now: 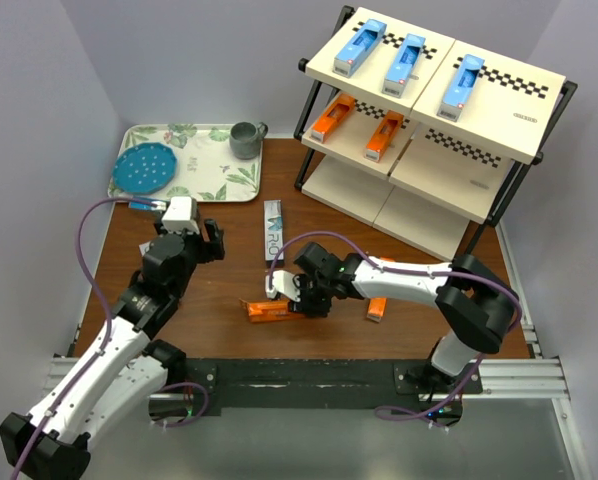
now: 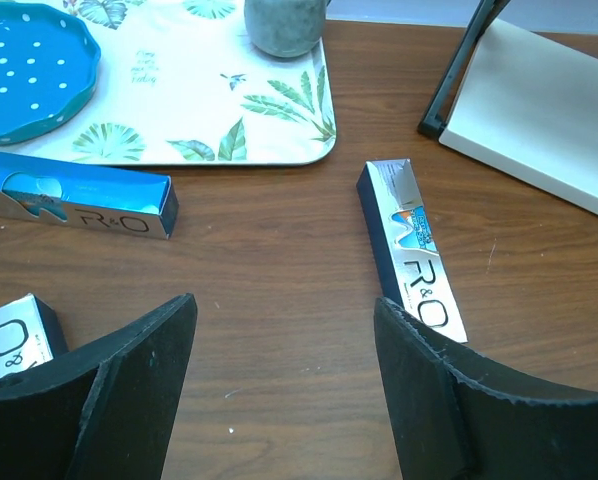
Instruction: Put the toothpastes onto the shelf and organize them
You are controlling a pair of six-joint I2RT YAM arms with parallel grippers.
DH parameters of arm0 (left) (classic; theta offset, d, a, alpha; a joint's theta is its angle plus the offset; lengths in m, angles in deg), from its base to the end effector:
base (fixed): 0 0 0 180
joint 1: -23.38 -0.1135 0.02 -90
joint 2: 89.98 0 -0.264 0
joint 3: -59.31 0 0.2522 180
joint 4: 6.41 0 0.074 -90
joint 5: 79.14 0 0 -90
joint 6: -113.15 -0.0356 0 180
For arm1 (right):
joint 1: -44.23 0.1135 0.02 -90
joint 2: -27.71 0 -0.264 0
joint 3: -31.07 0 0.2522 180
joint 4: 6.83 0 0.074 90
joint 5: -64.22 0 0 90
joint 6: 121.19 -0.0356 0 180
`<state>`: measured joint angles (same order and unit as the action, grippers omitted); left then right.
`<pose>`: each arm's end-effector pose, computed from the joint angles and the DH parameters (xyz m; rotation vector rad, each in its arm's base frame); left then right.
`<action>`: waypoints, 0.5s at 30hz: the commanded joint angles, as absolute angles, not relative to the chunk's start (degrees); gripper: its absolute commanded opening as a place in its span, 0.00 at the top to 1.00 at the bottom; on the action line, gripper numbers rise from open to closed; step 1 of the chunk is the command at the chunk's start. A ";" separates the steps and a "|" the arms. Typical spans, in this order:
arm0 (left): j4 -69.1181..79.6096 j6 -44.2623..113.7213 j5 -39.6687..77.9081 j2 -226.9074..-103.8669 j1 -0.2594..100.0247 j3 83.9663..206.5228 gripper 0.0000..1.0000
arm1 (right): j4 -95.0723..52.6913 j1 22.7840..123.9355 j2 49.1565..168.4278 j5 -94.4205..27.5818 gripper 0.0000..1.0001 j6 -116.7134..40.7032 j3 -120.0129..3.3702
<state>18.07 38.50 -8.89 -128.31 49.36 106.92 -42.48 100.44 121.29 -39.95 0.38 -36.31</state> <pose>0.1541 -0.0617 0.2897 -0.0721 1.8230 -0.1934 0.1674 0.2658 0.1700 -1.9153 1.8707 0.4681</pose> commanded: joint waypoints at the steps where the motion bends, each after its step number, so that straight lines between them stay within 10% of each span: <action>1: 13.94 36.86 -8.92 -128.30 49.05 106.39 0.24 | -41.96 99.96 119.73 -45.99 0.81 -5.15 -38.14; 15: 12.19 37.13 -18.58 -120.66 49.05 106.03 0.24 | -21.84 89.60 98.30 -49.34 0.84 -45.05 -26.74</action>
